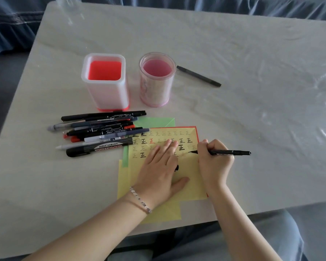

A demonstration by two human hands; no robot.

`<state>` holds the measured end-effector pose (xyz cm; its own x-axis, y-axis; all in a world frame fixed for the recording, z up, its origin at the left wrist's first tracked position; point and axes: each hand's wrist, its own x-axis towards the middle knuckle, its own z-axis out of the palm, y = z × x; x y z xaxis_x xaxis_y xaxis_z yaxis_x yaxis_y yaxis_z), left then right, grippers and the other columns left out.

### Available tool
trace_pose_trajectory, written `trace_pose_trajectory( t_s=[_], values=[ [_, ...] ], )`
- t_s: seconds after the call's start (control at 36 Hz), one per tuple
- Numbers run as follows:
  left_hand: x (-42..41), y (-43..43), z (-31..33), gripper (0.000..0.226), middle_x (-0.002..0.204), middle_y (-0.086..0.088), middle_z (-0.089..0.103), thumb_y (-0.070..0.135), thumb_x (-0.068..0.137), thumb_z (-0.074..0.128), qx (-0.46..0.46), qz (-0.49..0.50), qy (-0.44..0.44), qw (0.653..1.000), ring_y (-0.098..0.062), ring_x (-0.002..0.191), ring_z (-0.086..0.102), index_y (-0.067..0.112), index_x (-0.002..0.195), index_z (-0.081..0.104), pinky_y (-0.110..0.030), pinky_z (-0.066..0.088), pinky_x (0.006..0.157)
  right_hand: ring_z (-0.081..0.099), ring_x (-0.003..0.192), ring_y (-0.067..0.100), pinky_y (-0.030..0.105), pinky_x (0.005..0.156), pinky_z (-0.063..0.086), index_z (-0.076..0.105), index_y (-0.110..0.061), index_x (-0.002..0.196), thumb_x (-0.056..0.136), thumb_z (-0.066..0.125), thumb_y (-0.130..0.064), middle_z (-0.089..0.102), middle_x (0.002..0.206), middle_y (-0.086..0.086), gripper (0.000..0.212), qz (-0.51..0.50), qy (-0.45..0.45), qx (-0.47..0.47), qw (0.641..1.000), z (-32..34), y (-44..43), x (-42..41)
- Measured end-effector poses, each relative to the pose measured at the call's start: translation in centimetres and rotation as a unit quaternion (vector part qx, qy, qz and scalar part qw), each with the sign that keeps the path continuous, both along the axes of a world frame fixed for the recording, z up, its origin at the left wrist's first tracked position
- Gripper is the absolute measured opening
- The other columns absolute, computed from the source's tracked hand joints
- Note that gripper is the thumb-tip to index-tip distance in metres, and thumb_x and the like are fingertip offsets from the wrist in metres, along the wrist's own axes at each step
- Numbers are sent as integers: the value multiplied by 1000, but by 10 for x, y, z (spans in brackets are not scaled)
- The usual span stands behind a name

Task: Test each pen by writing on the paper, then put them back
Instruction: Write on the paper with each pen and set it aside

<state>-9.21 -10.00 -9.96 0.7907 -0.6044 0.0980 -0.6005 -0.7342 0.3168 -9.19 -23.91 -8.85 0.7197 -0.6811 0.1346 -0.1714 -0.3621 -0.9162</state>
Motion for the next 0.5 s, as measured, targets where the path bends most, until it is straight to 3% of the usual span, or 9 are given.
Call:
trace_pose_trajectory(
  t_s=[0.22, 0.5],
  values=[
    [1, 0, 0, 49, 136, -14, 48, 52, 81, 38, 0, 1, 0, 1000, -28, 131, 39, 9, 86, 61, -38, 20, 105, 31, 41, 6, 13, 42, 24, 34, -14, 46, 82, 59, -2, 36, 38, -7, 45, 16, 0, 23, 1000, 1, -2, 0],
    [0, 0, 0, 45, 136, -14, 48, 53, 81, 38, -4, 3, -5, 1000, -28, 130, 39, 12, 80, 58, -38, 19, 105, 28, 40, 6, 14, 42, 24, 29, -14, 46, 80, 57, 2, 30, 37, -7, 46, 6, 8, 40, 999, 4, -1, -1]
  ],
)
